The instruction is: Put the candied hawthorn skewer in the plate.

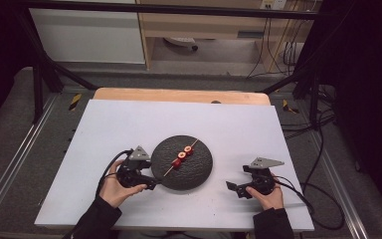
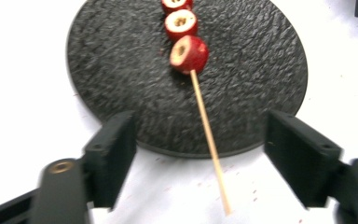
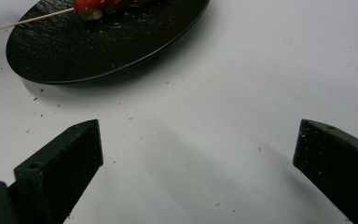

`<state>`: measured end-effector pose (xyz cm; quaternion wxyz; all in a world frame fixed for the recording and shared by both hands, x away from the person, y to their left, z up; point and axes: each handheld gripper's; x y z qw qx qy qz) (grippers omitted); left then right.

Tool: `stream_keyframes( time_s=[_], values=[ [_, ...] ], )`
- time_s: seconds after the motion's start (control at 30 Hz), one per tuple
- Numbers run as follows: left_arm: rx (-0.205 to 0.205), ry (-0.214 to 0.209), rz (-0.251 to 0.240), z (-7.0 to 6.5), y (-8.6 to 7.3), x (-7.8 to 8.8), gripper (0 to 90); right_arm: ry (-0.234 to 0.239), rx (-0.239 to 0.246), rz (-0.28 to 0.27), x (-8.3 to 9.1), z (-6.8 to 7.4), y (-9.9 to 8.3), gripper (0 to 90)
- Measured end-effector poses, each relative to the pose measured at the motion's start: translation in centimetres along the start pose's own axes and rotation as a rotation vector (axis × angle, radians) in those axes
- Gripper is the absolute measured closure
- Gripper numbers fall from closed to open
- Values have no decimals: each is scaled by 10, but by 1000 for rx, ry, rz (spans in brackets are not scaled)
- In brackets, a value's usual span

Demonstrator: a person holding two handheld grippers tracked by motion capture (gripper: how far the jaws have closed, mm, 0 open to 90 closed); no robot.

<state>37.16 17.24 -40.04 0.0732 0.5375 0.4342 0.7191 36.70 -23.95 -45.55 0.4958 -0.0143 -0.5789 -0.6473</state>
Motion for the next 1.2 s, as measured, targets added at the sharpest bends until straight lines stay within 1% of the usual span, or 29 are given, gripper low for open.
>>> stream_keyframes(
  time_s=[0.07,0.13,0.17,0.2,0.27,0.4,0.5,0.53,0.6,0.73,0.87,0.97,1.2],
  values=[
    [3,10,-21,5,-7,6,187,3,0,0,0,0,0,16],
    [11,11,-35,9,-13,10,160,2,0,-2,0,0,0,14],
    [19,12,-44,11,-16,12,156,2,-1,-1,0,0,0,13],
    [34,23,-47,12,-21,14,154,1,-3,2,0,0,0,11],
    [44,40,-45,16,-29,16,154,0,-2,3,-1,0,0,10],
    [79,55,-61,22,-46,22,153,0,-3,4,0,0,0,7],
    [80,68,-70,26,-59,25,151,1,0,4,0,0,0,6],
    [84,80,-76,27,-64,27,152,2,2,4,0,0,0,5],
    [78,95,-83,29,-71,29,151,0,5,6,0,0,-1,6],
    [98,105,-85,33,-86,32,151,-1,4,13,0,1,-1,5],
    [98,111,-64,35,-94,32,151,6,8,13,1,2,-2,5],
    [94,100,-67,34,-99,33,149,11,15,13,1,2,-3,5],
    [95,98,-71,35,-102,33,144,17,23,11,4,1,-4,5]
  ],
)
Point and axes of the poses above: each handheld gripper's, and its own axes: x roughly backward along the jaws, y roughly out of its top, z roughly to its left, and after that the axes turned 11 degrees about -x, right-handed
